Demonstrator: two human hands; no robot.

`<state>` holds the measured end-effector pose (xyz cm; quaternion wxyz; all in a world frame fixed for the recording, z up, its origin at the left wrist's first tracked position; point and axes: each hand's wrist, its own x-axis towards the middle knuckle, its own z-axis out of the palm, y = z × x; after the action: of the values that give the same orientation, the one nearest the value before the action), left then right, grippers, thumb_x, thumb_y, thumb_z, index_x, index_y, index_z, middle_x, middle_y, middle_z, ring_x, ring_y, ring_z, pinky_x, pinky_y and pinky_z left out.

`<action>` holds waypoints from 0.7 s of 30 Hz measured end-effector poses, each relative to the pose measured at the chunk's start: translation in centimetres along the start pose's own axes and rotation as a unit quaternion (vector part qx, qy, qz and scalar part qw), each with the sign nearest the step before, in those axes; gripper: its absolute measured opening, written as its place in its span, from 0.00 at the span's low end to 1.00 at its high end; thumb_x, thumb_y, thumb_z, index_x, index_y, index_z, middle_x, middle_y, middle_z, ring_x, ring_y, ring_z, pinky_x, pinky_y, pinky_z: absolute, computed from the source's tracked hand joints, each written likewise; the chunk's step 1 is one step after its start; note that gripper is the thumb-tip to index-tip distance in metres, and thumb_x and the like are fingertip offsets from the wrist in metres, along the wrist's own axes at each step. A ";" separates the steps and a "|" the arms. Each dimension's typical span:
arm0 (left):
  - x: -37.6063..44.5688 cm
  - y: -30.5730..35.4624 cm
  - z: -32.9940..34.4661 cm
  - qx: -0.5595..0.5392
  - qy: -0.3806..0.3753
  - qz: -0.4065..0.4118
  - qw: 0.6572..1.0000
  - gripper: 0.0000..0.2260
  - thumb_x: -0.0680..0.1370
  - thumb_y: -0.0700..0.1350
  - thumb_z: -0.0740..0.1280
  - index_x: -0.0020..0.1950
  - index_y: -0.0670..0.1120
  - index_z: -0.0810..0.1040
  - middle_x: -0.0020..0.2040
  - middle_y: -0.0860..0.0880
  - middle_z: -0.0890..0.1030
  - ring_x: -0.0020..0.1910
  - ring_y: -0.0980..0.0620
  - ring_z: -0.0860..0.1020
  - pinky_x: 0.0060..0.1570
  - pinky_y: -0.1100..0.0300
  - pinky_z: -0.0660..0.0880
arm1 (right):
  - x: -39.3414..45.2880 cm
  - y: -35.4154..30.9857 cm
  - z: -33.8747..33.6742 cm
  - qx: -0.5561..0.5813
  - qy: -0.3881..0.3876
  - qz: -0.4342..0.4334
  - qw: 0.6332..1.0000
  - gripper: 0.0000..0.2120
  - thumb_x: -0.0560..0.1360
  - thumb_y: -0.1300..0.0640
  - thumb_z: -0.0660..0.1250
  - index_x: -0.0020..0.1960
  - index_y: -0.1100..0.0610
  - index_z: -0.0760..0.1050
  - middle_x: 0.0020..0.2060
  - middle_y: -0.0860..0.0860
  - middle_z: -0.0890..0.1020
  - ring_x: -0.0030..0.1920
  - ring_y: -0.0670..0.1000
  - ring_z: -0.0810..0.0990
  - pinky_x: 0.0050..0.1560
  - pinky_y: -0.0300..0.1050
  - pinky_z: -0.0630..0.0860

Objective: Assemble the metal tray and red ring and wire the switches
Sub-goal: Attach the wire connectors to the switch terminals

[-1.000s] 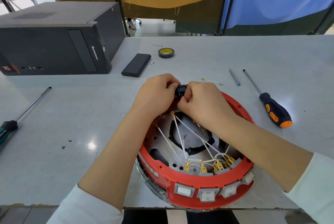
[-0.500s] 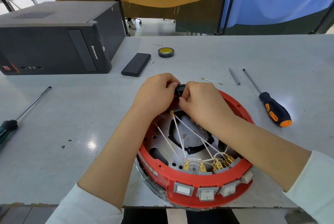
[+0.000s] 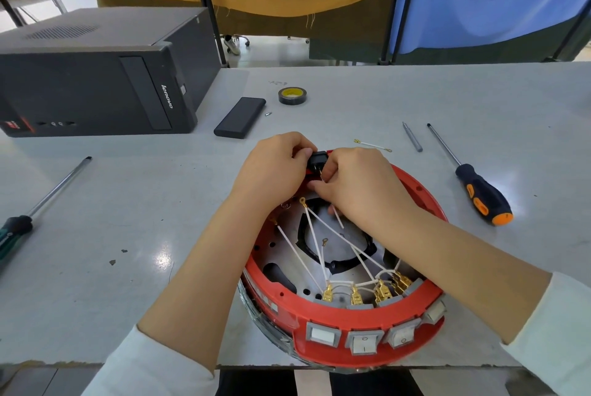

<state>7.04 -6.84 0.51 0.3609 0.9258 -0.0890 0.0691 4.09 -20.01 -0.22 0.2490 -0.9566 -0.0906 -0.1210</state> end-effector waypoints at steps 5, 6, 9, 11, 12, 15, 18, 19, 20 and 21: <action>0.1 -0.1 0.1 -0.001 0.003 0.000 1.000 0.09 0.80 0.45 0.61 0.52 0.52 0.81 0.49 0.53 0.82 0.47 0.53 0.77 0.44 0.61 0.70 | -0.2 0.2 -0.1 0.032 -0.004 0.010 0.999 0.08 0.72 0.57 0.71 0.41 0.62 0.79 0.31 0.56 0.82 0.34 0.56 0.82 0.40 0.54 0.80; 0.1 -0.1 0.1 -0.001 0.003 0.001 1.000 0.09 0.80 0.45 0.61 0.52 0.52 0.81 0.49 0.53 0.82 0.47 0.53 0.77 0.44 0.61 0.70 | -0.2 0.2 -0.1 0.026 -0.004 0.010 1.000 0.08 0.72 0.57 0.70 0.40 0.63 0.79 0.30 0.56 0.82 0.33 0.56 0.82 0.40 0.53 0.80; 0.1 -0.1 0.1 0.000 0.002 0.003 1.000 0.09 0.80 0.45 0.61 0.53 0.51 0.81 0.49 0.53 0.82 0.48 0.53 0.77 0.44 0.60 0.70 | 0.0 0.2 -0.1 0.018 -0.004 0.012 1.000 0.09 0.73 0.59 0.67 0.37 0.63 0.80 0.25 0.54 0.81 0.30 0.52 0.82 0.38 0.49 0.79; 0.1 -0.1 0.1 0.000 0.001 0.003 1.000 0.09 0.80 0.44 0.61 0.53 0.51 0.81 0.49 0.52 0.82 0.48 0.53 0.77 0.44 0.60 0.70 | 0.0 0.1 -0.1 0.013 -0.007 0.012 1.000 0.08 0.72 0.59 0.67 0.37 0.63 0.80 0.25 0.54 0.82 0.31 0.54 0.82 0.39 0.49 0.79; 0.1 -0.1 0.1 0.000 0.001 0.003 1.000 0.09 0.80 0.44 0.61 0.52 0.51 0.81 0.49 0.52 0.82 0.48 0.53 0.77 0.44 0.60 0.70 | 0.1 0.1 -0.1 0.010 -0.007 0.011 1.000 0.07 0.72 0.60 0.67 0.38 0.63 0.79 0.27 0.56 0.82 0.32 0.55 0.82 0.40 0.50 0.79; 0.1 -0.1 0.0 0.002 0.001 0.005 1.000 0.09 0.81 0.44 0.61 0.52 0.51 0.81 0.49 0.53 0.81 0.48 0.53 0.77 0.43 0.60 0.69 | 0.2 -0.1 -0.1 -0.011 -0.004 0.004 1.000 0.05 0.71 0.60 0.66 0.40 0.62 0.78 0.29 0.57 0.82 0.33 0.57 0.82 0.42 0.50 0.79; 0.1 0.0 0.0 0.007 0.005 0.005 1.000 0.09 0.81 0.44 0.61 0.52 0.51 0.81 0.48 0.53 0.81 0.48 0.53 0.76 0.42 0.61 0.68 | 0.5 -0.5 -0.2 -0.060 -0.015 -0.015 0.998 0.05 0.71 0.61 0.63 0.36 0.59 0.74 0.29 0.54 0.79 0.33 0.55 0.79 0.39 0.48 0.78; 0.1 0.0 0.0 0.009 0.007 0.005 1.000 0.09 0.80 0.44 0.61 0.52 0.51 0.81 0.47 0.54 0.80 0.48 0.53 0.76 0.42 0.61 0.67 | 0.5 -0.6 -0.2 -0.076 -0.018 -0.023 0.997 0.08 0.71 0.61 0.63 0.33 0.57 0.71 0.28 0.53 0.77 0.33 0.55 0.78 0.38 0.48 0.77; 0.1 -0.1 0.0 0.009 0.008 0.004 1.000 0.09 0.80 0.44 0.61 0.51 0.51 0.81 0.46 0.54 0.80 0.47 0.53 0.76 0.41 0.61 0.66 | 0.6 -0.7 -0.2 -0.088 -0.021 -0.028 0.995 0.09 0.71 0.62 0.62 0.32 0.57 0.69 0.28 0.53 0.75 0.33 0.55 0.77 0.37 0.48 0.77; 0.2 -0.1 0.1 0.009 0.009 0.004 1.000 0.09 0.80 0.44 0.61 0.50 0.51 0.81 0.45 0.55 0.79 0.47 0.54 0.75 0.41 0.62 0.66 | 0.6 -0.7 -0.2 -0.095 -0.022 -0.030 0.995 0.09 0.71 0.62 0.62 0.32 0.56 0.68 0.28 0.53 0.75 0.33 0.56 0.77 0.37 0.48 0.76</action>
<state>7.23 -6.85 0.46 0.3533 0.9279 -0.0888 0.0796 4.50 -19.45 0.46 0.1510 -0.9754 -0.1125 -0.1149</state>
